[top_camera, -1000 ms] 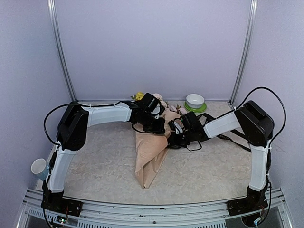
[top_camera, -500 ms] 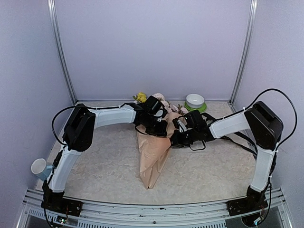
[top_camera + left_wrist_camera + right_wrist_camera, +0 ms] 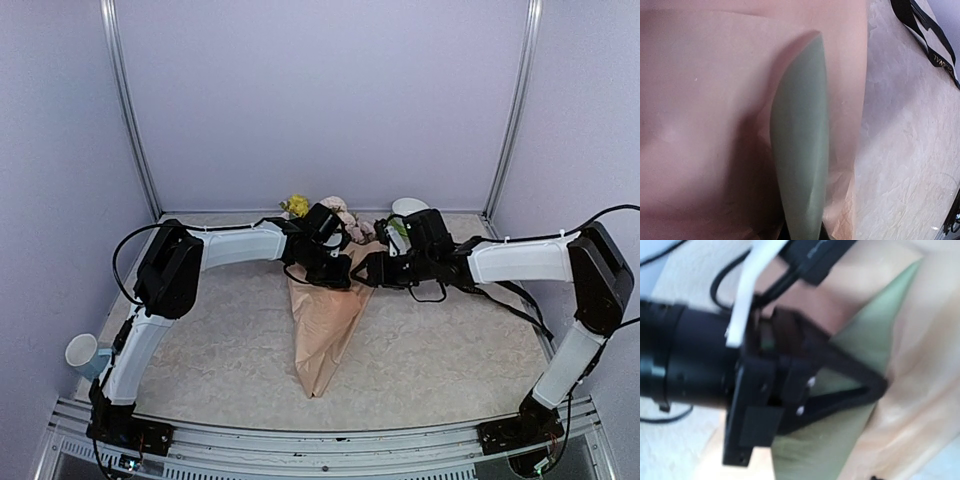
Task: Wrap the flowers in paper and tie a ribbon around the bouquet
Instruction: Fold the 2/3-folded wrapping paper at the center of the board.
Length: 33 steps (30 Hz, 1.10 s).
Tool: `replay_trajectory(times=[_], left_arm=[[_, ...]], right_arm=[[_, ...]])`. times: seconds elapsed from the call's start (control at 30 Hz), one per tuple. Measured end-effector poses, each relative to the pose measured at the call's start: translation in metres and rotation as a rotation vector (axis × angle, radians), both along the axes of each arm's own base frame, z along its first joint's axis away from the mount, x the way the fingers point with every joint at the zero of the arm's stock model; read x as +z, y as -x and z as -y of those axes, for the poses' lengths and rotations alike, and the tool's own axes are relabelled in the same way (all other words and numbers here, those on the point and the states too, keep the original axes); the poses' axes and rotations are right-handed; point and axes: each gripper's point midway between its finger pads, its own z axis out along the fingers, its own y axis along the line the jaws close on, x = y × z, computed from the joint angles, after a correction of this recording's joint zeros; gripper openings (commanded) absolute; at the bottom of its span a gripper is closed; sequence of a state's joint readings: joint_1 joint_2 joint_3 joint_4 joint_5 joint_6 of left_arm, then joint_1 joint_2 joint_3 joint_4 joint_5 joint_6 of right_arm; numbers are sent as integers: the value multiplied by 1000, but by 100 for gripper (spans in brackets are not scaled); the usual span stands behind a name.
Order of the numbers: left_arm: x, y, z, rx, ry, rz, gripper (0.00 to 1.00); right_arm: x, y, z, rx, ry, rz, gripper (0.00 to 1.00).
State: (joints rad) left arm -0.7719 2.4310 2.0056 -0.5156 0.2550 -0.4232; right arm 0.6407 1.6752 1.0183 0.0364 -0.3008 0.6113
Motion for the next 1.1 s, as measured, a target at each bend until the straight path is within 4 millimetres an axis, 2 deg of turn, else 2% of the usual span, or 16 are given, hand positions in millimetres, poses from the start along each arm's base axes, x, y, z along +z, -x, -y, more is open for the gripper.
replay_trajectory(times=[0.23, 0.3, 0.33, 0.4, 0.5, 0.53, 0.7, 0.8, 0.87, 0.93, 1.03, 1.1], left_arm=[[0, 0, 0, 2, 0, -2, 0], [0, 0, 0, 2, 0, -2, 0], [0, 0, 0, 2, 0, -2, 0], [0, 0, 0, 2, 0, -2, 0], [0, 0, 0, 2, 0, -2, 1], [0, 0, 0, 2, 0, -1, 6], [1, -2, 1, 9, 8, 6, 56], [7, 1, -2, 8, 24, 28, 70], [22, 1, -7, 12, 29, 69, 75], [43, -1, -15, 14, 32, 125, 76], [97, -1, -28, 2, 63, 254, 76], [131, 6, -37, -9, 87, 343, 67]], right_arm=[[-25, 16, -24, 91, 66, -44, 58], [-33, 20, -27, 108, 82, -61, 54], [-36, 22, -27, 113, 90, -70, 46], [-42, 25, -27, 121, 104, -84, 23], [-50, 25, -25, 117, 131, -98, 0], [-53, 25, -23, 109, 140, -107, 0], [-61, 23, -18, 76, 168, -124, 0], [-63, 22, -16, 65, 165, -121, 0], [-66, 21, -13, 58, 160, -128, 0], [-72, 23, -10, 51, 159, -145, 0], [-81, 24, -9, 46, 160, -163, 0], [-85, 23, -8, 43, 159, -172, 0]])
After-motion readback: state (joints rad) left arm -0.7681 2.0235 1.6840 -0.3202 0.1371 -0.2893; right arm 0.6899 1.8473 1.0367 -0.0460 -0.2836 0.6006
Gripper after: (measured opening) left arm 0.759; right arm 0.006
